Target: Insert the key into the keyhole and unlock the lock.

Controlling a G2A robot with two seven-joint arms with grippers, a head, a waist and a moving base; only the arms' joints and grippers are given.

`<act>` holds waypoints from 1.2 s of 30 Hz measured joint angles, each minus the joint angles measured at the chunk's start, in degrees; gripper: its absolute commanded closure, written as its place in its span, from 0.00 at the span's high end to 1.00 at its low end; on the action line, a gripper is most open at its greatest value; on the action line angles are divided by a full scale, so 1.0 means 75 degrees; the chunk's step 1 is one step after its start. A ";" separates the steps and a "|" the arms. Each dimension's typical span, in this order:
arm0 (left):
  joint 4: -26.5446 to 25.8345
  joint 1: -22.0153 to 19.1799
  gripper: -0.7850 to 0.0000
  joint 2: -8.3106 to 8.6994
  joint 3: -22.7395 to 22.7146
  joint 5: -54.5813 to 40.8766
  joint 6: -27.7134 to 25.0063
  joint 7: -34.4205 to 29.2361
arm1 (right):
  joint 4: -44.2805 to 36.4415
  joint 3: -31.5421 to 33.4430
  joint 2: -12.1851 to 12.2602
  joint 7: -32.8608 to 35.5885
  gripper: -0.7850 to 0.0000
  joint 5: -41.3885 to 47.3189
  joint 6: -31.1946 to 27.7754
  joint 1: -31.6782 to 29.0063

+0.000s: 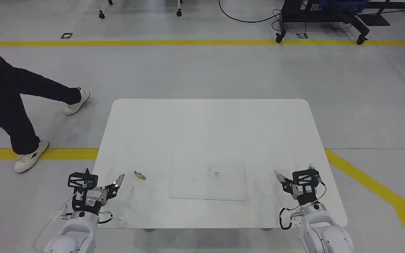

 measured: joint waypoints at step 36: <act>0.0000 0.0000 1.00 0.0000 0.0000 0.0000 0.0000 0.0000 | 0.0906 -0.2365 -0.0045 0.0519 1.00 -0.1508 -0.3657 0.1974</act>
